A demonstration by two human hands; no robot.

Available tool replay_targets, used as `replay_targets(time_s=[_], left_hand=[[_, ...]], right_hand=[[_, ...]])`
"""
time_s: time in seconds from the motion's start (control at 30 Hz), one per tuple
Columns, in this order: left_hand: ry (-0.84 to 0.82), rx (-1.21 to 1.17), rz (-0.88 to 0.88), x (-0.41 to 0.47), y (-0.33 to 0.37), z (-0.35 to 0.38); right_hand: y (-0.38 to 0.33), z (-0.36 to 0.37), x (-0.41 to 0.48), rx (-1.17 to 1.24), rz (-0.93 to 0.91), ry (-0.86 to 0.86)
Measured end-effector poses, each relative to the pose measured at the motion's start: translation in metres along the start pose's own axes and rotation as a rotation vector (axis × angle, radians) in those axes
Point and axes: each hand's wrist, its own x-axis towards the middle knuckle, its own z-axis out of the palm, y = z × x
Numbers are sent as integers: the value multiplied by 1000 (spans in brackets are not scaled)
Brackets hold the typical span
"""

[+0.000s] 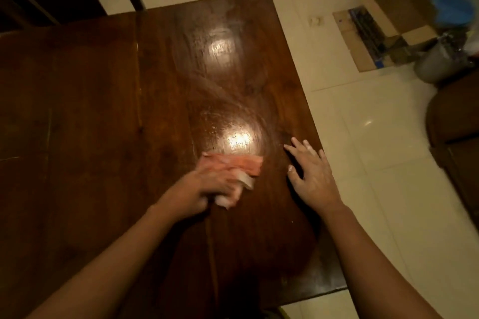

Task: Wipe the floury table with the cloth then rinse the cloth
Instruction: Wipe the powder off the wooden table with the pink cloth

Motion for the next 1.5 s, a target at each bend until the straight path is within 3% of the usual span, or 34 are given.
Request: replay_targets(time_s=[0.1,0.13,0.2,0.27,0.43,0.53,0.73,0.8,0.87,1.0,1.1,1.17,1.37,1.5], left_hand=[[575,25,-466,3,-7,-17],[675,73,-585,14,-1,-13],[696,58,-620,43,14,4],[614,56,-461,69,28,33],[-13,120,31,69,79,115],[-235,98,322,36,92,135],[-407,111,437,-31,45,93],[-293,74,359,-45,15,56],[-59,74,218,-61,-21,13],[454,153,-264,-96,-80,-64],[725,207,-566,-149,-117,-93],[806,214,-719,-193,-120,-90],[770,103,-506,-328,-58,-23],[795,65,-607,-409,-84,1]], right_hand=[[6,-4,-6,72,-19,-24],[7,-5,-10,91,-20,-20],[11,-7,-18,113,-5,-2],[17,-10,-30,144,56,12],[43,-14,-62,231,245,76],[57,-21,-76,169,257,122],[27,-20,-78,57,180,27],[7,-10,-75,-56,110,-44],[-19,9,-70,-158,13,-98],[-96,68,-61,-277,-205,-184],[-156,115,-52,-318,-388,-283],[-197,143,-47,-336,-521,-356],[-308,213,-45,-355,-702,-449],[-370,256,-52,-387,-745,-406]])
